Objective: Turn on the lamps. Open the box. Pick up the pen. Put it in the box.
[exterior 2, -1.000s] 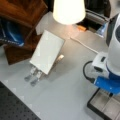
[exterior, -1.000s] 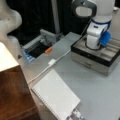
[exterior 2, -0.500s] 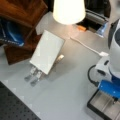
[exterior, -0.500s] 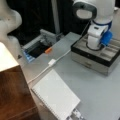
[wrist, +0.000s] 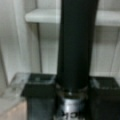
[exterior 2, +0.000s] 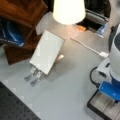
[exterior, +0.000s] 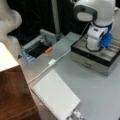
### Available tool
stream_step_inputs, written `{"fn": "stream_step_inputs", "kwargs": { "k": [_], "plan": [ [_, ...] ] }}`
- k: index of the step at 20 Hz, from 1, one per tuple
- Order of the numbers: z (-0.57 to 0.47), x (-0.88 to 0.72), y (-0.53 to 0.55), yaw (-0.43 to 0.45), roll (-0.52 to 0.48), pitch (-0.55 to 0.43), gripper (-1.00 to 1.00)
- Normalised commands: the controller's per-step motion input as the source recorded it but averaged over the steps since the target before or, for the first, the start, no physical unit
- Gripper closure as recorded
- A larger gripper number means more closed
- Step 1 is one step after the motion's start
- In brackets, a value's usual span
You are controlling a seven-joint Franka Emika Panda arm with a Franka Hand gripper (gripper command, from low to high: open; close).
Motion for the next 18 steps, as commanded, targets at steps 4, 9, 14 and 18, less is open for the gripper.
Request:
{"fn": "stream_step_inputs", "kwargs": {
  "k": [4,9,14,18],
  "plan": [
    [-0.16,-0.10,0.06,-0.168,-0.069,-0.065,-1.00],
    [-0.09,-0.07,0.07,-0.133,-0.101,-0.073,-1.00],
    [-0.03,-0.08,0.04,-0.097,-0.111,-0.072,-1.00],
    [0.02,-0.12,-0.05,-0.063,-0.114,-0.053,-1.00]
  ]
}}
